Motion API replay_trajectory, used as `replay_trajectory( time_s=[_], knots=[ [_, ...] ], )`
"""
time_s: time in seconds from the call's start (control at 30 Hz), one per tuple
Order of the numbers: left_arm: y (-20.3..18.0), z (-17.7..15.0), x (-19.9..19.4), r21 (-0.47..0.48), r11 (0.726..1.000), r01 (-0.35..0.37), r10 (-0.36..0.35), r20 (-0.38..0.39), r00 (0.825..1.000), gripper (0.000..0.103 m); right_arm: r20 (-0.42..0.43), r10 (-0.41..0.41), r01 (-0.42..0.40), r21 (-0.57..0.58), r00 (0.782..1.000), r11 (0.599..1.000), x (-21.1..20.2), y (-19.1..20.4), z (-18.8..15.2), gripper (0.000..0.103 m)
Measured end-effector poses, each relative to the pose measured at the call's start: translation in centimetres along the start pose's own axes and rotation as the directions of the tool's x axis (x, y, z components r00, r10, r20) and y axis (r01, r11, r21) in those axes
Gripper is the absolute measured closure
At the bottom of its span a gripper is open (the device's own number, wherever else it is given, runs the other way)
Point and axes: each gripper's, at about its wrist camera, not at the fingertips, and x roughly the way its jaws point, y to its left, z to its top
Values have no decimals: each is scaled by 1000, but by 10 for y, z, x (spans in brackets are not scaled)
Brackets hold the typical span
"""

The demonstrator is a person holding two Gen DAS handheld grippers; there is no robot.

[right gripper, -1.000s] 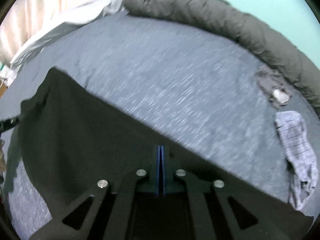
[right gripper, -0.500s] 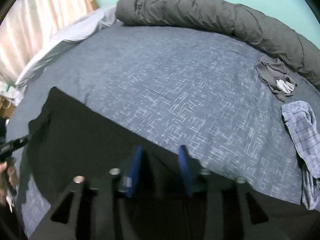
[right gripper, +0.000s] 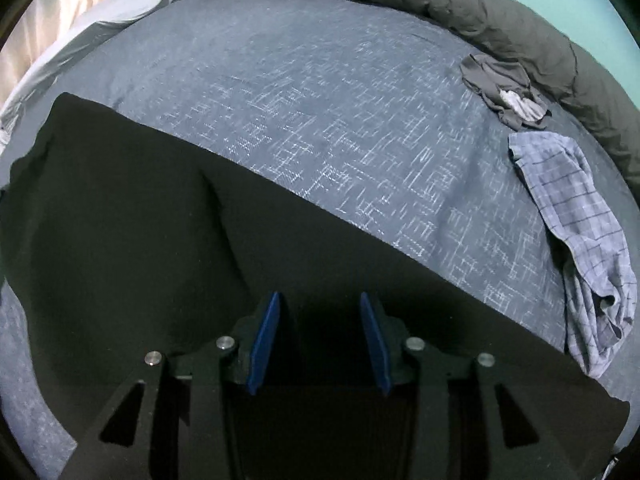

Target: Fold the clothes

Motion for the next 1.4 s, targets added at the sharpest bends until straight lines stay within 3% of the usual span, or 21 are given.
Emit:
replay_trajectory(
  time_s=[0.03, 0.1, 0.27, 0.43, 0.6, 0.7, 0.8, 0.87, 0.97, 1.0, 1.13, 1.3, 1.4],
  knots=[
    [0, 0, 0, -1, 1000, 1, -1, 0, 1000, 67, 11, -6, 6, -5, 1000, 1000, -1, 1, -1, 89],
    [0, 0, 0, -2, 1000, 2, -2, 1, 1000, 67, 33, -19, 19, -15, 999, 1000, -4, 4, -3, 99],
    [1, -1, -1, -5, 1000, 5, -5, 0, 1000, 67, 90, -49, 52, -39, 995, 998, -11, 11, -7, 100],
    [-1, -1, -1, -10, 1000, 3, -3, 1, 1000, 67, 206, -100, 93, 41, 973, 995, -38, -3, 11, 100],
    [-1, -2, 0, -9, 1000, 4, -4, 0, 1000, 67, 106, -172, 166, 58, 979, 984, -4, -7, 29, 100],
    [0, -3, 0, -15, 1000, 6, -6, -1, 1000, 67, 79, -218, 207, 128, 973, 970, 7, -19, 31, 99],
    [0, -2, 0, -15, 1000, 6, -6, -1, 1000, 67, 149, -214, 170, 260, 965, 951, -18, -53, 25, 90],
    [0, -1, 0, -18, 1000, 5, -5, -1, 1000, 67, 188, -221, 155, 310, 957, 938, -39, -78, 18, 77],
    [0, -1, -1, -16, 1000, -1, 1, 1, 1000, 67, 161, -227, 156, 367, 960, 917, -56, -116, -3, 67],
    [0, -1, -1, -15, 1000, -4, 4, 1, 1000, 67, 147, -211, 142, 381, 966, 914, -58, -125, -12, 66],
    [0, -1, -1, -20, 1000, -6, 6, 3, 1000, 67, 90, -133, 88, 388, 987, 918, -56, -143, -47, 46],
    [0, -2, 1, -15, 1000, -10, 10, 3, 1000, 67, 5, -123, 112, 375, 992, 920, -36, -155, -75, 46],
    [0, -2, 1, -12, 1000, -13, 13, 3, 1000, 67, -3, -127, 120, 366, 992, 923, -29, -153, -77, 46]
  ],
)
